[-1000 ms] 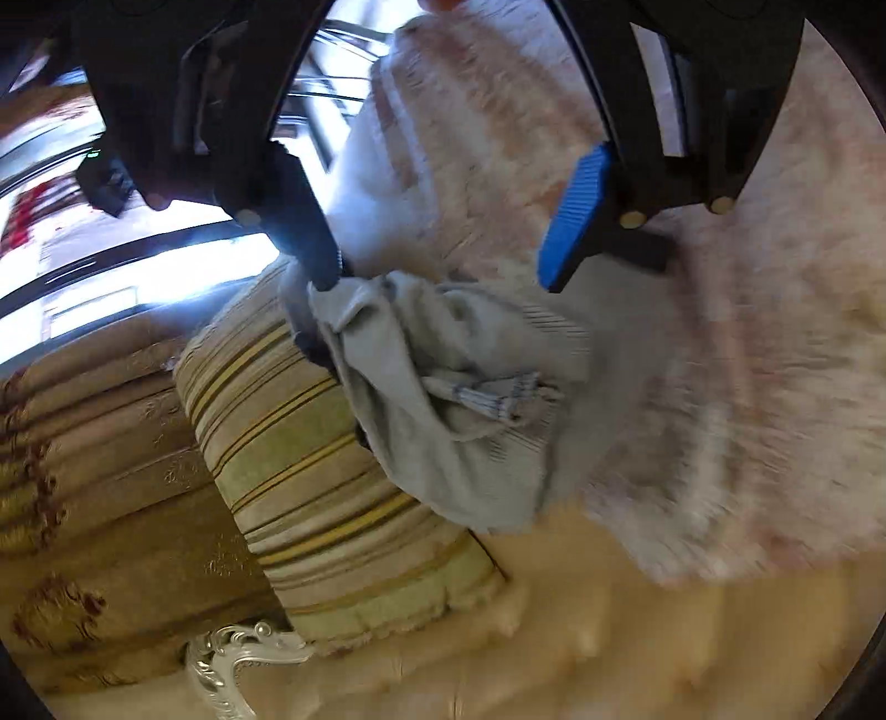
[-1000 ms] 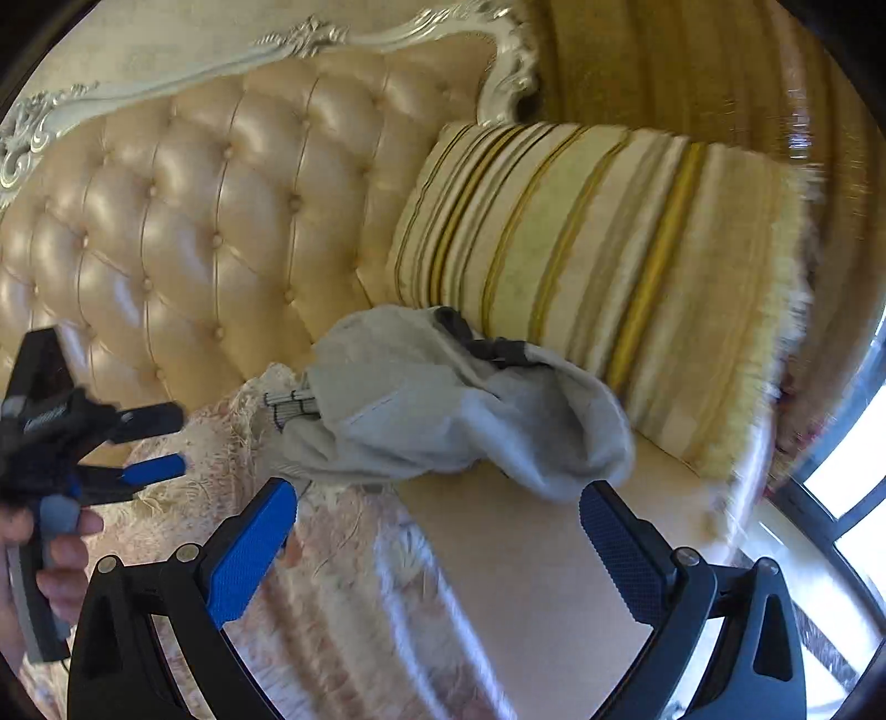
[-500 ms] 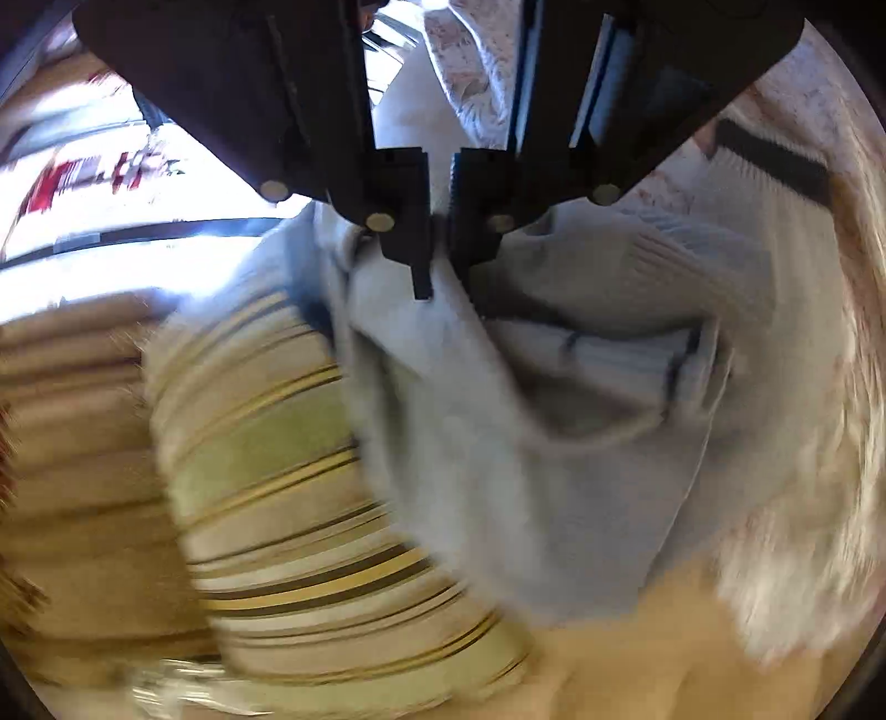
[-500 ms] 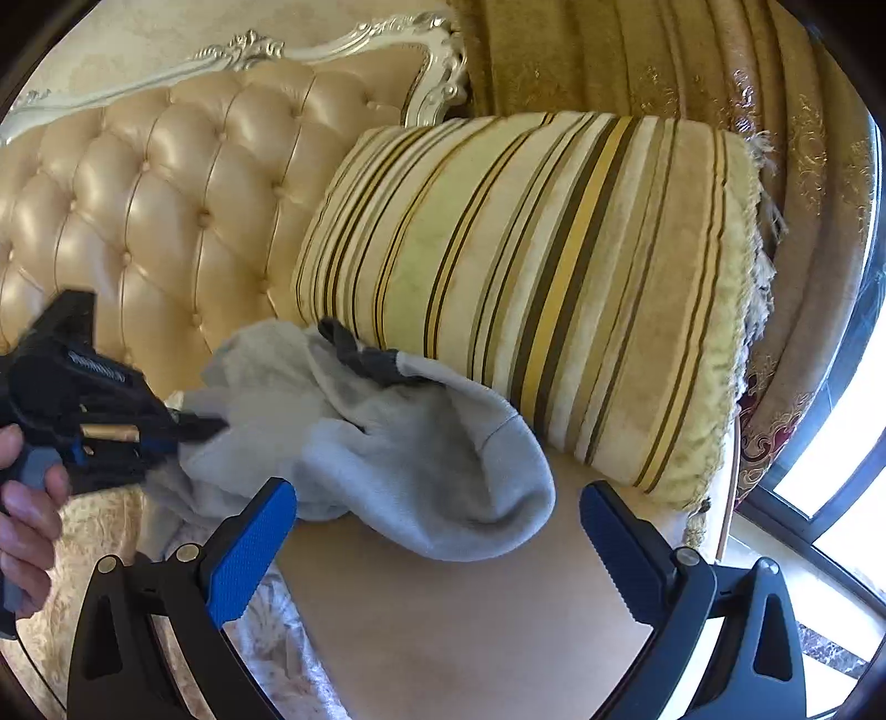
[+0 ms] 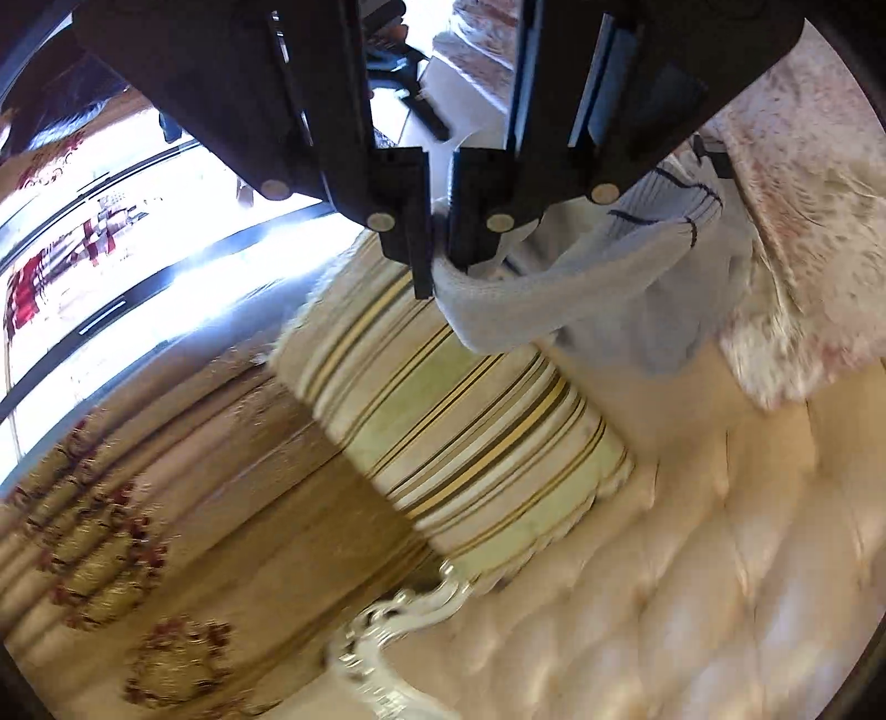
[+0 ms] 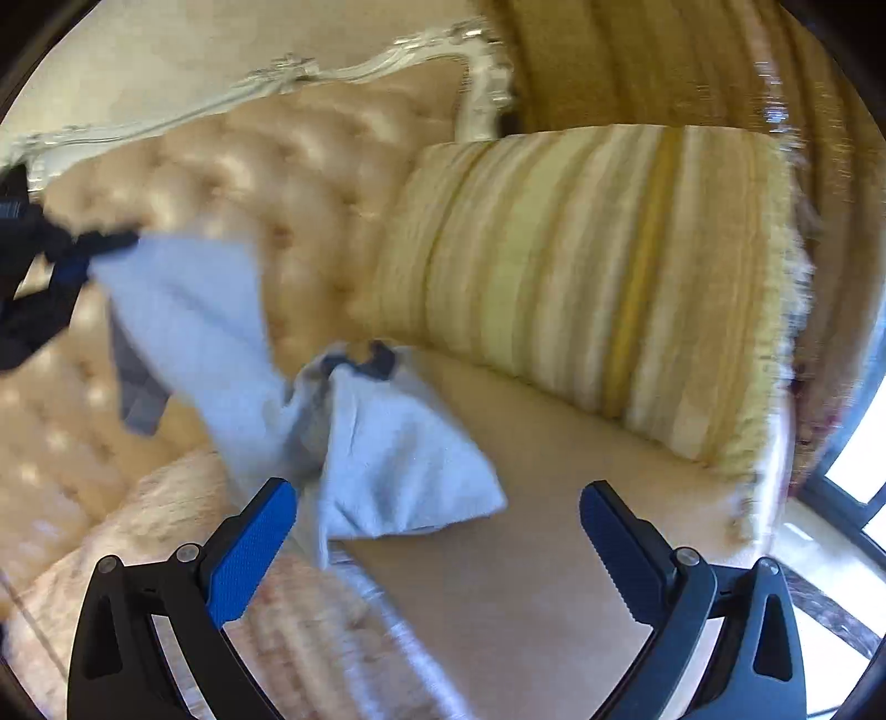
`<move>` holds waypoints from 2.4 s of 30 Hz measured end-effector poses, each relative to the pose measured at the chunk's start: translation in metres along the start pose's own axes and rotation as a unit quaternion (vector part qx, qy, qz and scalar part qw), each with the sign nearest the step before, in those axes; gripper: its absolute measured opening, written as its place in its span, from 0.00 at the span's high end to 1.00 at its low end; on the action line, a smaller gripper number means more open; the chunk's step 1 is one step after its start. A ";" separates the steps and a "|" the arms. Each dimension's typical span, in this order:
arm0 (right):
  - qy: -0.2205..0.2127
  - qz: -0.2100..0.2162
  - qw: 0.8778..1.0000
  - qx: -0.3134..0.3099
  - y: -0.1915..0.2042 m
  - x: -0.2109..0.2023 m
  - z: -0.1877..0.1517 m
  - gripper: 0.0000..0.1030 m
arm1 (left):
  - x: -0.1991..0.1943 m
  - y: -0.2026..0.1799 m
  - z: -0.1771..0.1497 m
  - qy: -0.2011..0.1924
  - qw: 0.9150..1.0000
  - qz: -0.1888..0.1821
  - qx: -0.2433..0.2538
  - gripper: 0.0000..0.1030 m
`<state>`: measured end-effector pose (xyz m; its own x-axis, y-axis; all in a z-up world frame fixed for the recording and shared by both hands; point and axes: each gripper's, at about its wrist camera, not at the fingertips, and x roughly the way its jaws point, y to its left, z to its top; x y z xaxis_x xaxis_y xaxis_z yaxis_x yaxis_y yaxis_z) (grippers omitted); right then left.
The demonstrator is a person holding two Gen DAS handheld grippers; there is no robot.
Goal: Fold clothes
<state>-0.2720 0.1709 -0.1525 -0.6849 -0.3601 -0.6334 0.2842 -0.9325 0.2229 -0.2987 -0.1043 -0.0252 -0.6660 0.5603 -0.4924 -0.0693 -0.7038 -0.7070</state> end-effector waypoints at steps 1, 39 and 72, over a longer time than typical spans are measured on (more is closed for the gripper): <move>0.003 0.016 1.000 -0.003 0.009 -0.005 0.002 0.03 | -0.015 -0.010 0.003 -0.007 1.000 -0.002 0.006 0.95; 0.143 0.169 0.955 -0.196 0.332 -0.120 -0.190 0.05 | -0.443 0.208 -0.441 -0.096 0.951 0.248 -0.160 0.94; 0.173 0.202 0.910 -0.319 0.406 0.033 -0.113 0.02 | -0.347 0.345 -0.370 -0.055 0.935 0.035 -0.349 0.43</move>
<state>-0.1037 -0.2170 -0.1665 -0.2179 -0.5366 -0.8152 0.8730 -0.4806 0.0830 0.1837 -0.3799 -0.2861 -0.7253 0.4489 -0.5220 0.4532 -0.2594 -0.8528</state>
